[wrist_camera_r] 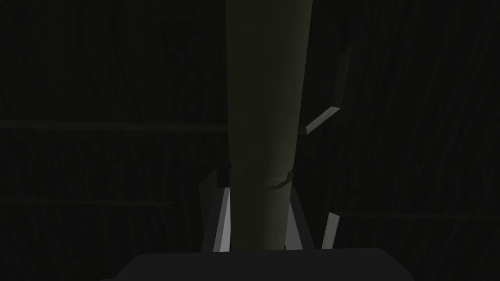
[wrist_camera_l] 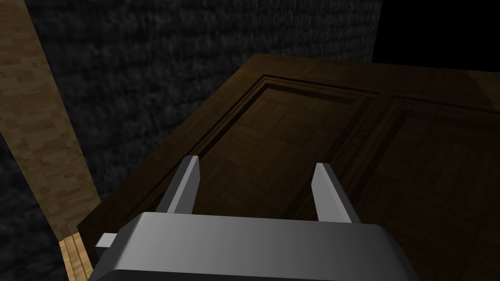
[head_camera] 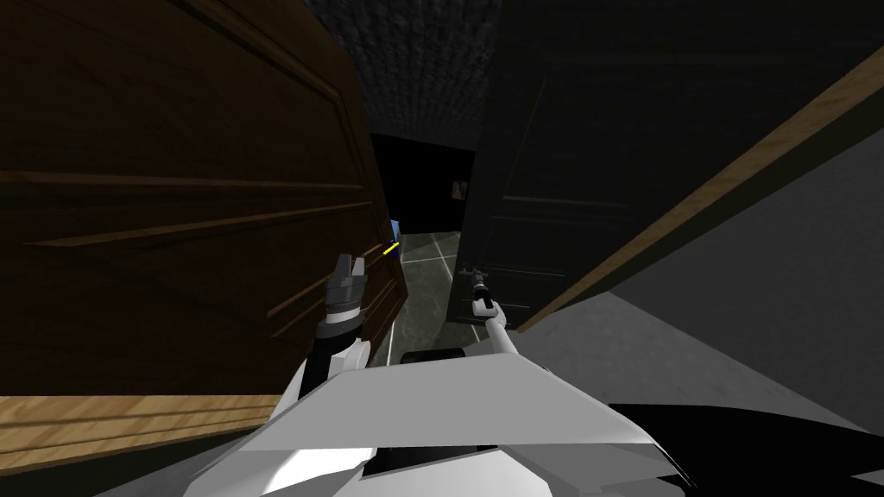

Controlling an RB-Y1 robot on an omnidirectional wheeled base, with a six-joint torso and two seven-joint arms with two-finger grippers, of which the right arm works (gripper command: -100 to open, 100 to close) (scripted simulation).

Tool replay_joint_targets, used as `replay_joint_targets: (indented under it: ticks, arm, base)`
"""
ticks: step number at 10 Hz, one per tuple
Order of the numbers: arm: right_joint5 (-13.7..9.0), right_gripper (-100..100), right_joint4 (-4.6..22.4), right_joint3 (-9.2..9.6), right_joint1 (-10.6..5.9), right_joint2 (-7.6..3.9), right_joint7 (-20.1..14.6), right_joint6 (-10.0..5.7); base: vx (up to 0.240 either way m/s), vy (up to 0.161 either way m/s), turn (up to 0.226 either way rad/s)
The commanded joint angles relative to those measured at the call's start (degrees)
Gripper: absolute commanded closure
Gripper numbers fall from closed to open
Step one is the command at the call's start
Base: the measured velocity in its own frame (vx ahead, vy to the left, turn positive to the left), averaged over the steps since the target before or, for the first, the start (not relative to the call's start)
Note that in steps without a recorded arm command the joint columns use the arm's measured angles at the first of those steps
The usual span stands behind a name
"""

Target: Push the door open

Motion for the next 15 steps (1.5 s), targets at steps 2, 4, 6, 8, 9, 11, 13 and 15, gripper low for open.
replay_joint_targets:
  ticks: [2,4,6,8,9,11,13,15]
  arm:
    - [0.2,100,-0.8,-2.51,0.12,-0.04,0.6,-0.61]
    - [0.3,100,-0.9,-4.0,0.11,0.45,1.0,-0.61]
    - [0.5,100,-0.9,-6.01,0.09,1.27,1.5,-0.61]
    - [0.7,100,-1.0,-7.79,0.08,2.14,1.9,-0.62]
    - [0.8,100,-1.0,-8.81,0.07,2.7,2.1,-0.62]
    - [1.0,100,-1.1,-10.73,0.05,3.95,2.6,-0.62]
    - [1.0,100,-1.2,-11.06,0.52,3.99,2.6,-0.41]
    - [0.1,100,-0.4,-11.15,-0.21,2.84,3.6,-0.8]
  base:
    - [0.098,0.058,-0.002]
    - [0.09,0.062,-0.027]
    - [0.111,0.055,-0.001]
    - [0.135,0.066,-0.026]
    - [0.165,0.092,-0.027]
    - [0.177,0.049,-0.022]
    - [0.126,0.048,-0.03]
    - [0.185,-0.029,-0.13]
